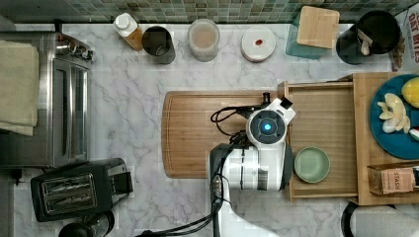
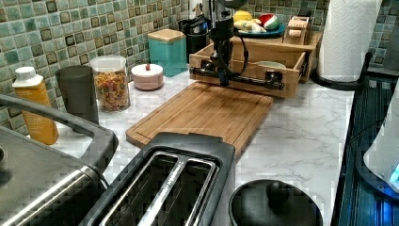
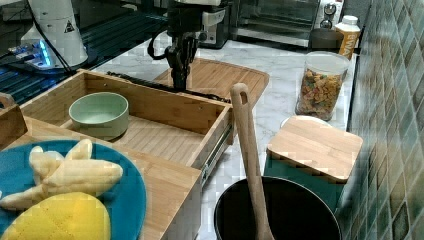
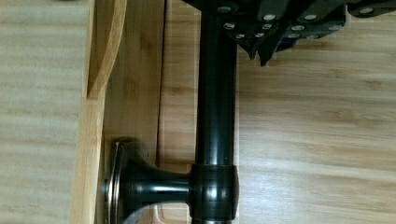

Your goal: Close the drawer.

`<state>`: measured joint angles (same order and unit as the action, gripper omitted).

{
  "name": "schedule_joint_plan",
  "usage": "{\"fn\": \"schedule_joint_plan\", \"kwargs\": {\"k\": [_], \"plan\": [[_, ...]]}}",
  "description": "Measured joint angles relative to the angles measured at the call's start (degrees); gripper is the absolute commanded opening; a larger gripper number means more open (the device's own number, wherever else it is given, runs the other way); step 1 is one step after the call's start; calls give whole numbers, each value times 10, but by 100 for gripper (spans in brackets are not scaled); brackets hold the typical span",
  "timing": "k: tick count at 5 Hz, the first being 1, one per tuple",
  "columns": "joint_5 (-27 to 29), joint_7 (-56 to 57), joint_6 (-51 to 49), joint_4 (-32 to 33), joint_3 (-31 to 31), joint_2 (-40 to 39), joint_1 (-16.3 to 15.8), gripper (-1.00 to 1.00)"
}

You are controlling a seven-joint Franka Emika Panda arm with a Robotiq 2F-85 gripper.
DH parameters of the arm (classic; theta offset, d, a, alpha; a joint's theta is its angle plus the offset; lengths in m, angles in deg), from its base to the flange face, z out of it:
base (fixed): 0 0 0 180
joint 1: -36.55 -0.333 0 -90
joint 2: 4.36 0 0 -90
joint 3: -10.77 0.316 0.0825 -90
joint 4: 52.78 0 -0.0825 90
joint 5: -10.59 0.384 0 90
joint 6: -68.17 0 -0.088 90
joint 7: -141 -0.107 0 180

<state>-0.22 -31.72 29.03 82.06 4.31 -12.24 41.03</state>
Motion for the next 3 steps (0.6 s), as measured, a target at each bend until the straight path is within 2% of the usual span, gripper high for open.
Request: {"fn": "schedule_joint_plan", "kwargs": {"k": [1, 3], "plan": [[10, 72, 12, -9, 0, -13, 15, -100], [24, 122, -6, -47, -17, -40, 50, -100]]}}
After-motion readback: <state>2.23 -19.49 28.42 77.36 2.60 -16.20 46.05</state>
